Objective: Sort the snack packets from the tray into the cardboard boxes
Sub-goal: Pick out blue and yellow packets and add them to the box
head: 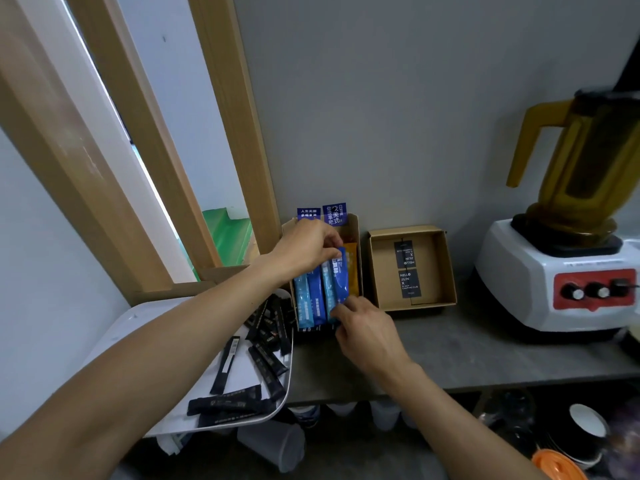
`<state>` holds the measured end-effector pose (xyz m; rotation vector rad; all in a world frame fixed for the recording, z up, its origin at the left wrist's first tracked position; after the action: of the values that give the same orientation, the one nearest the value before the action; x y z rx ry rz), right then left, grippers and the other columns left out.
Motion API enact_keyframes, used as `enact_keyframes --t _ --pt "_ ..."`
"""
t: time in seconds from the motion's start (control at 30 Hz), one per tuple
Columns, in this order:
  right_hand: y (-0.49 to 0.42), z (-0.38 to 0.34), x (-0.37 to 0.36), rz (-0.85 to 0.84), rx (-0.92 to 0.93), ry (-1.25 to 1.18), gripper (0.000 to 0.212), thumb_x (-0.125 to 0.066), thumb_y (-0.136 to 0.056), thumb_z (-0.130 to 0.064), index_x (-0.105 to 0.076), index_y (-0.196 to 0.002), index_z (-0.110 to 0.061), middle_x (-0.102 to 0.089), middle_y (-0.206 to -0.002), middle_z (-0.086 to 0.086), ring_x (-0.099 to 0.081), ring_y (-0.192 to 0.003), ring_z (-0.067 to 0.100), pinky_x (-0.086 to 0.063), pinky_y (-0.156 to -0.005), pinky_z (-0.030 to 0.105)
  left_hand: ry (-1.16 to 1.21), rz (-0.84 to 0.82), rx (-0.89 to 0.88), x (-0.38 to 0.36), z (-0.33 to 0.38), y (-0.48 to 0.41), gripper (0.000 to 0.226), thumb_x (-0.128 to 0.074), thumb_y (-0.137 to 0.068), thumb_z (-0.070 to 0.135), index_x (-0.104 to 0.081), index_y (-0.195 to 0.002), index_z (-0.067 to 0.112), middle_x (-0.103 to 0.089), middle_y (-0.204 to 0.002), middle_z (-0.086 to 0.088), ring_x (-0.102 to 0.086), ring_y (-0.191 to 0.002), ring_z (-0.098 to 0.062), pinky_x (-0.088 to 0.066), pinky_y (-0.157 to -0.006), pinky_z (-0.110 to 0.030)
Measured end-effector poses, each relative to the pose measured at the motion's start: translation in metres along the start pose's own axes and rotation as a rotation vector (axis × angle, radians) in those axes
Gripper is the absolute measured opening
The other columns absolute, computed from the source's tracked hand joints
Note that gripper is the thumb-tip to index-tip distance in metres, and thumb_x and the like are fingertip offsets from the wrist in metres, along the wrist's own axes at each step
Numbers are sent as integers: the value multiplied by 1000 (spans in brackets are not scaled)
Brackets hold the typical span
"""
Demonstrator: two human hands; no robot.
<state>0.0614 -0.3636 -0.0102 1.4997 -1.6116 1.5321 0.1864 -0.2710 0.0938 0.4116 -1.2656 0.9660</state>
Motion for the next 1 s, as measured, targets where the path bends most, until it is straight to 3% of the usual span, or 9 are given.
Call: enact_keyframes --t 0.2,0.37,0.63,0.83,1.0 --pt "-8 -3 -3 9 3 55 29 -63 -96 -30 -65 -124 -21 -66 -125 2 -64 -111 16 -58 -89 33 -55 2 -19 -2 -3 -3 20 -72 -94 27 -75 -111 18 -71 -107 5 -58 -91 -2 -37 -66 -12" --pt "-10 0 -6 -10 14 42 31 -61 -99 -30 -64 -128 -20 -64 -131 2 -61 -119 16 -57 -96 34 -40 8 -22 -3 -6 -4 26 -71 -94 29 -74 -117 18 -72 -112 3 -57 -93 -2 -36 -66 -12" --pt "-9 -2 -9 14 -59 72 33 -64 -97 -32 -65 -127 -19 -63 -129 3 -62 -115 17 -58 -91 34 -25 68 -73 -3 4 2 14 -66 -97 29 -71 -107 20 -61 -103 9 -55 -93 -3 -42 -77 -22" --pt "-7 1 -5 3 -47 75 34 -63 -97 -33 -62 -129 -20 -61 -130 2 -60 -115 15 -57 -90 31 -36 74 -60 -3 3 0 15 -67 -96 31 -71 -107 21 -59 -105 9 -56 -96 -6 -40 -78 -21" --pt "-5 2 0 20 -49 56 31 -66 -95 -33 -66 -124 -21 -65 -127 2 -63 -110 15 -58 -87 31 -28 110 -66 2 1 6 19 -70 -94 33 -71 -110 21 -59 -100 13 -55 -88 -2 -40 -72 -16"
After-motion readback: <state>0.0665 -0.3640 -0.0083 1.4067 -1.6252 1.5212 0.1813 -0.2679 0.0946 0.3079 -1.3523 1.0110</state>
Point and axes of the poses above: each hand's wrist, its own y-axis away from the middle knuckle, its own x-axis out of the back of the hand, z = x × y, the point moved 5 cm from there along -y, towards the middle knuckle
